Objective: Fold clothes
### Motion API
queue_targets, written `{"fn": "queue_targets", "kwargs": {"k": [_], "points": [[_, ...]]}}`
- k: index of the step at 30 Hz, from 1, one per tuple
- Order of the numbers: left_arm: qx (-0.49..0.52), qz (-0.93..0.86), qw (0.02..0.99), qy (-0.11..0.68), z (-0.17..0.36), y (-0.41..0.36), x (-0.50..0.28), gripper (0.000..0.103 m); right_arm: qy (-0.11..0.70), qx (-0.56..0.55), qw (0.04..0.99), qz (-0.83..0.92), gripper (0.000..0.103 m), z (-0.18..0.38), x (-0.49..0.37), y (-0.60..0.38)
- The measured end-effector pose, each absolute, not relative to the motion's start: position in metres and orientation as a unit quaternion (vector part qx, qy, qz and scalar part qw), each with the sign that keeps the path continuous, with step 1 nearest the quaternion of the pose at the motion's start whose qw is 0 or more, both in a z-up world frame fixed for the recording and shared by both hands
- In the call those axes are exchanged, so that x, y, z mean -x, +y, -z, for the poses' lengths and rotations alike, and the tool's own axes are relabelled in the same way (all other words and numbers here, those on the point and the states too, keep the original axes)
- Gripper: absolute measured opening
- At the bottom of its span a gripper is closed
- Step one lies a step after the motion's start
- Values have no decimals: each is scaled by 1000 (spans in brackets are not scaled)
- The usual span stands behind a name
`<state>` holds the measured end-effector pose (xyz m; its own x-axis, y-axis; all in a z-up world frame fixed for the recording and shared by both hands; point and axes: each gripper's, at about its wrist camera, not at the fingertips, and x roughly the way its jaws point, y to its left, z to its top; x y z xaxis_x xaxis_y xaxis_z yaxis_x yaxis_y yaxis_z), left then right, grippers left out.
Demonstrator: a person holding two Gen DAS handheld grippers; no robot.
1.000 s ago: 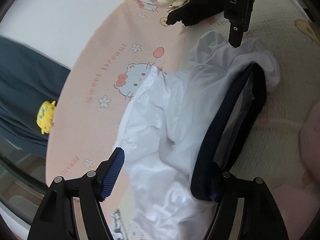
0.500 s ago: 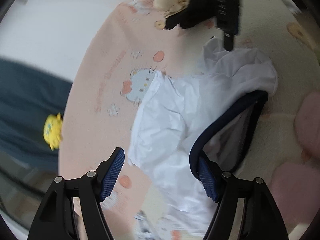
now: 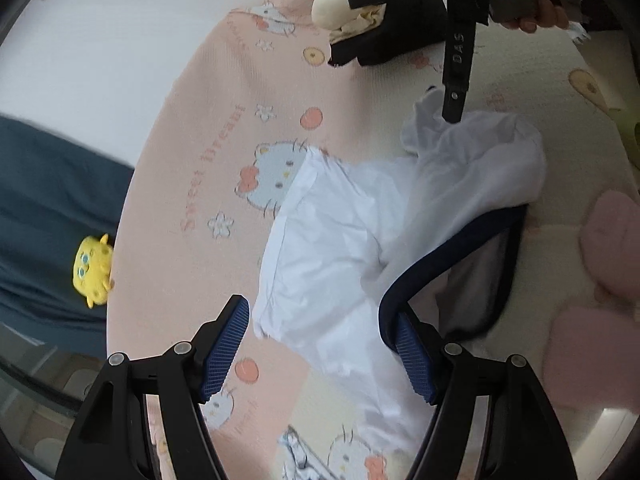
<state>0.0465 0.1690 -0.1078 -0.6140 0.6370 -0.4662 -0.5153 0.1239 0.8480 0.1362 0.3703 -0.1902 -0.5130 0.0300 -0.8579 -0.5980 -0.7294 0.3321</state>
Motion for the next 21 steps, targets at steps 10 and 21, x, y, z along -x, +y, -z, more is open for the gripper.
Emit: {"fn": "queue_targets", "kwargs": {"k": [10,21], "points": [[-47,-660,438,608,96,136,-52,70,315,458,197,-807,64,195,-152,358],[12,-709,436,555,113,183,-29,70,351,442,196,-802,64,202,-157,368]]}}
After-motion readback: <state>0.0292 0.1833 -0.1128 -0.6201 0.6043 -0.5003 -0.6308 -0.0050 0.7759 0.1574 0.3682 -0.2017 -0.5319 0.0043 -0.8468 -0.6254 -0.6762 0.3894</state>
